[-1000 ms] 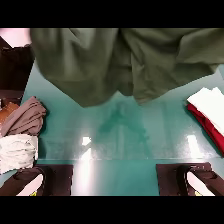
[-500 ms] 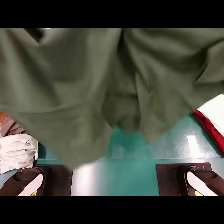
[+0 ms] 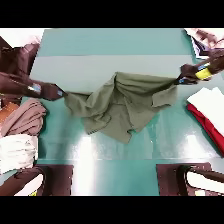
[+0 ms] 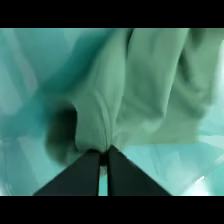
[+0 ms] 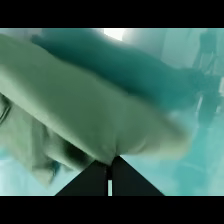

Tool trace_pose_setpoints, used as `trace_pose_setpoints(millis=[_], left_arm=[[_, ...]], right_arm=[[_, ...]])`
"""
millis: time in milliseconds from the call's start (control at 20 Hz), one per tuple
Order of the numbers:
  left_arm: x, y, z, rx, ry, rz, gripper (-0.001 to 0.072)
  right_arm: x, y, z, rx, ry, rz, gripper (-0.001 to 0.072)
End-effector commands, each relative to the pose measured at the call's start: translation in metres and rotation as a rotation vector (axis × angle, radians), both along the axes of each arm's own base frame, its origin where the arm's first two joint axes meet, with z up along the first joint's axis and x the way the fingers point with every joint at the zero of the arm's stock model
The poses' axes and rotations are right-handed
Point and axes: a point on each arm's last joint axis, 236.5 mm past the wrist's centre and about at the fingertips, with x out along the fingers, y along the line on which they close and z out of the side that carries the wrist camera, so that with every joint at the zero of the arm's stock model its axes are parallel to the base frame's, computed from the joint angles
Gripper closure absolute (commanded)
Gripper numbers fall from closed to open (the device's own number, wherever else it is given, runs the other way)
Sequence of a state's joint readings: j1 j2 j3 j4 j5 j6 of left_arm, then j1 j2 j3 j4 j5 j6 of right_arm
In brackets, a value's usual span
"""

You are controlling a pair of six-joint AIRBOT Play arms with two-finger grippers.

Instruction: Fold the shirts.

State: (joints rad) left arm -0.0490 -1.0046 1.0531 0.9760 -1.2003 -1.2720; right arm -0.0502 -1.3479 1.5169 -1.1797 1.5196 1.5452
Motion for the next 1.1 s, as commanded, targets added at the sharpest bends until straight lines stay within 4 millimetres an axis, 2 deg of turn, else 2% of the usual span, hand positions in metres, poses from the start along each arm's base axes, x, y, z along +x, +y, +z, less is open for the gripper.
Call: trace_pose_setpoints(millis=[0,50,100,200,250,300,350,450,650,700,750,900,1050], left_arm=[[0.018,0.011,-0.061,0.017,0.031,0.089,0.0678],[0.025,0.011,-0.058,0.009,0.009,0.107,0.0678],[0.030,0.012,-0.055,0.003,-0.012,0.121,0.0678],[0.035,0.012,-0.048,0.002,-0.031,0.123,0.0678],[0.035,0.012,-0.046,0.001,-0.035,0.122,0.0678],[0.035,0.012,-0.046,0.003,-0.035,0.121,0.0678],[0.036,0.012,-0.046,0.004,-0.037,0.122,0.0678],[0.039,0.013,-0.045,0.004,-0.048,0.129,0.0678],[0.040,0.013,-0.044,0.004,-0.054,0.134,0.0678],[0.040,0.013,-0.044,0.004,-0.052,0.132,0.0678],[0.039,0.013,-0.044,0.003,-0.051,0.132,0.0678],[0.037,0.012,-0.046,0.003,-0.041,0.126,0.0678],[0.033,0.011,-0.047,0.004,-0.025,0.114,0.0678]], right_arm=[[0.043,0.002,-0.055,0.034,-0.019,-0.071,0.0585],[0.049,0.001,-0.054,0.050,-0.034,-0.086,0.0292],[0.055,-0.002,-0.049,0.064,-0.049,-0.101,0.0165],[0.060,-0.014,-0.031,0.060,-0.092,-0.119,0.0167],[0.057,-0.020,-0.020,0.054,-0.121,-0.124,0.0207],[0.050,-0.025,-0.015,0.053,-0.130,-0.134,0.0290],[0.038,-0.027,-0.014,0.053,-0.122,-0.140,0.0297],[0.000,-0.022,-0.030,0.059,-0.044,-0.128,0.0298],[-0.079,0.008,-0.085,0.068,0.111,-0.072,0.0297],[-0.094,0.019,-0.096,0.081,0.138,-0.058,0.0280],[-0.108,0.033,-0.106,0.119,0.164,-0.052,0.0235],[-0.134,0.074,-0.126,0.248,0.223,-0.063,0.0234],[-0.142,0.103,-0.147,0.296,0.215,-0.083,0.0234]])
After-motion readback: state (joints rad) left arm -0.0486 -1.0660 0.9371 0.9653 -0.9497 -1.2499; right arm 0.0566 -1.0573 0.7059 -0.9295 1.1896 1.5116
